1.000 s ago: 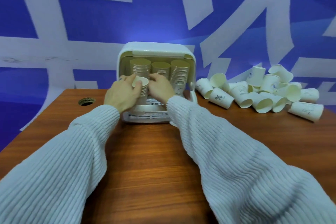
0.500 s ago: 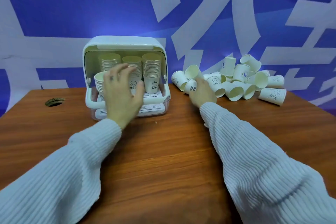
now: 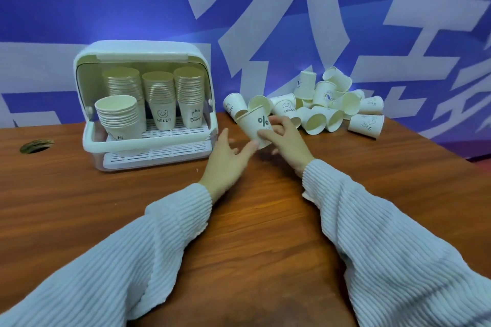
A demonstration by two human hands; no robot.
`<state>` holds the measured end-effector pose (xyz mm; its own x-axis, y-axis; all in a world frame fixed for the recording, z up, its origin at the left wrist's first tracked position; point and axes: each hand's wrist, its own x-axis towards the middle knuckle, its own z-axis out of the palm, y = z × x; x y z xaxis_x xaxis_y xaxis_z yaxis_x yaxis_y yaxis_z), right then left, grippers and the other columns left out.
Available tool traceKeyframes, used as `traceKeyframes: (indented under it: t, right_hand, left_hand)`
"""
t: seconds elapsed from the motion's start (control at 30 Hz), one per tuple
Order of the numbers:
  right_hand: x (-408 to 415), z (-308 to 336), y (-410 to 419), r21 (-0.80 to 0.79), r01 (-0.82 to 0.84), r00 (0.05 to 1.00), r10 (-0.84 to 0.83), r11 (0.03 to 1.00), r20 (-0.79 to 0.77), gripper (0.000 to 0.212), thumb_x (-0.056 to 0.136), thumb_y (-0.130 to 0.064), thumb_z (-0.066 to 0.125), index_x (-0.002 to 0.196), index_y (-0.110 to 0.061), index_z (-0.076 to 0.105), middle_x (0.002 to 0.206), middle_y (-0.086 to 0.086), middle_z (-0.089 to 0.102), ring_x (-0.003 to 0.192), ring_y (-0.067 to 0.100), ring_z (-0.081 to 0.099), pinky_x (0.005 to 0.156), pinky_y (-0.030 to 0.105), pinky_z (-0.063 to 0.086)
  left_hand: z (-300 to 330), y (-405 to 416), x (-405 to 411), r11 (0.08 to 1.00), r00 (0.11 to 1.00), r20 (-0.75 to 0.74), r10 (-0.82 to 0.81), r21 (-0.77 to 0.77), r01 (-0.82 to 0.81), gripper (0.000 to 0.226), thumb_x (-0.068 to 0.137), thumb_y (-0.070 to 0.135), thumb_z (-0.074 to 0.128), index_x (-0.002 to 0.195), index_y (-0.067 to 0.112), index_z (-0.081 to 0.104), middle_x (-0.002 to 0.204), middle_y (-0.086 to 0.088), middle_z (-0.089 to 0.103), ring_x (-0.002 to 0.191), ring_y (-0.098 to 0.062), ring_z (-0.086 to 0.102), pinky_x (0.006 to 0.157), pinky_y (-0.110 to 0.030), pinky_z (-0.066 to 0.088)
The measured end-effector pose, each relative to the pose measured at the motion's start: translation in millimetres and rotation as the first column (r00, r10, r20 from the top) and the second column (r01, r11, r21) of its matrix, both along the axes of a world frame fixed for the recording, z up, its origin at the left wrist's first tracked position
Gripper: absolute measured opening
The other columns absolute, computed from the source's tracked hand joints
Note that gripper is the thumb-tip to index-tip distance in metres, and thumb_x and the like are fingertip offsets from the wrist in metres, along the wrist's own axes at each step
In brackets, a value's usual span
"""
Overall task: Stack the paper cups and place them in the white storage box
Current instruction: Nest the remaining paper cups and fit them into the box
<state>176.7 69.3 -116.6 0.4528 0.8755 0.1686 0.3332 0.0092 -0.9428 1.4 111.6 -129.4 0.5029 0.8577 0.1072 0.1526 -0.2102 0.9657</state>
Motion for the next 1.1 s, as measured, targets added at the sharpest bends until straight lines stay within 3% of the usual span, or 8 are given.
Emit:
traceKeyframes:
  t: [0.1, 0.17, 0.33, 0.43, 0.53, 0.8, 0.93, 1.1]
  right_hand:
    - [-4, -7, -16, -0.040, -0.237, 0.971, 0.238, 0.971, 0.020, 0.034, 0.096, -0.029, 0.073, 0.127, -0.023, 0.061, 0.105, -0.006, 0.076, 0.083, 0.008, 0.068, 0.069, 0.028, 0.053]
    - [-1, -11, -16, -0.091, -0.244, 0.965, 0.251, 0.965, 0.075, 0.026, 0.100, -0.032, 0.067, 0.124, -0.024, 0.068, 0.093, -0.012, 0.074, 0.079, 0.008, 0.066, 0.070, 0.024, 0.052]
    - [25, -27, 19, 0.009, 0.245, 0.850, -0.220, 0.969, 0.480, 0.029, 0.096, -0.038, 0.061, 0.123, -0.031, 0.067, 0.133, -0.008, 0.060, 0.093, 0.011, 0.065, 0.092, 0.042, 0.054]
    - [32, -32, 44, -0.037, 0.309, 0.701, -0.201, 0.950, 0.684, 0.035, 0.096, -0.034, 0.056, 0.129, -0.032, 0.066, 0.164, -0.006, 0.032, 0.125, 0.021, 0.059, 0.092, 0.040, 0.053]
    - [37, -31, 65, -0.066, 0.329, 0.624, -0.164, 0.942, 0.764, 0.038, 0.096, -0.031, 0.054, 0.132, -0.033, 0.065, 0.170, -0.003, 0.021, 0.131, 0.026, 0.056, 0.085, 0.042, 0.052]
    - [44, -31, 84, -0.117, 0.340, 0.563, -0.102, 0.933, 0.820, 0.045, 0.099, -0.021, 0.049, 0.144, -0.016, 0.053, 0.166, 0.002, 0.029, 0.133, 0.030, 0.053, 0.090, 0.046, 0.051]
    - [34, -28, 73, 0.087, 0.335, 0.595, -0.281, 0.938, 0.753, 0.039, 0.099, -0.020, 0.051, 0.135, -0.011, 0.062, 0.147, 0.002, 0.052, 0.117, 0.027, 0.062, 0.083, 0.041, 0.052]
    - [21, -28, 39, 0.249, 0.412, 0.764, -0.482, 0.876, 0.429, 0.032, 0.100, -0.017, 0.054, 0.126, -0.011, 0.071, 0.130, 0.005, 0.066, 0.116, 0.025, 0.062, 0.096, 0.038, 0.050]
  left_hand:
    - [-8, 9, 17, 0.982, 0.974, 0.217, 0.073, -0.186, -0.032, 0.088, 0.073, 0.063, 0.079, 0.144, 0.022, 0.047, 0.129, 0.003, 0.067, 0.114, -0.011, 0.068, 0.102, -0.042, 0.054]
    - [-12, 9, 20, 0.977, 0.958, 0.233, 0.169, -0.167, -0.131, 0.071, 0.079, 0.052, 0.082, 0.134, 0.022, 0.049, 0.123, 0.003, 0.068, 0.108, -0.010, 0.068, 0.099, -0.039, 0.056]
    - [-23, 2, 19, 0.984, 0.977, 0.142, 0.158, 0.065, -0.169, 0.071, 0.083, 0.049, 0.081, 0.139, 0.033, 0.040, 0.131, 0.011, 0.057, 0.120, -0.008, 0.057, 0.102, -0.030, 0.047]
    - [-24, 2, 21, 0.982, 0.982, 0.117, 0.149, 0.095, -0.161, 0.085, 0.082, 0.051, 0.082, 0.149, 0.028, 0.036, 0.137, 0.009, 0.055, 0.124, -0.009, 0.055, 0.106, -0.032, 0.046]
    - [-23, 2, 20, 0.983, 0.983, 0.111, 0.145, 0.097, -0.156, 0.091, 0.081, 0.053, 0.081, 0.154, 0.030, 0.032, 0.141, 0.009, 0.055, 0.125, -0.008, 0.055, 0.107, -0.033, 0.048]
    - [-20, 0, 22, 0.984, 0.986, 0.084, 0.146, 0.094, -0.154, 0.089, 0.084, 0.048, 0.080, 0.155, 0.030, 0.030, 0.136, 0.013, 0.051, 0.119, -0.003, 0.052, 0.084, -0.007, 0.038]
    - [-19, -1, 22, 0.982, 0.985, 0.088, 0.151, 0.104, -0.160, 0.092, 0.084, 0.049, 0.080, 0.156, 0.029, 0.028, 0.139, 0.013, 0.050, 0.123, -0.004, 0.051, 0.094, -0.017, 0.039]
    - [-16, -6, 20, 0.976, 0.986, 0.068, 0.149, 0.150, -0.158, 0.087, 0.082, 0.051, 0.081, 0.152, 0.029, 0.034, 0.130, 0.017, 0.051, 0.120, -0.005, 0.053, 0.101, -0.025, 0.047]
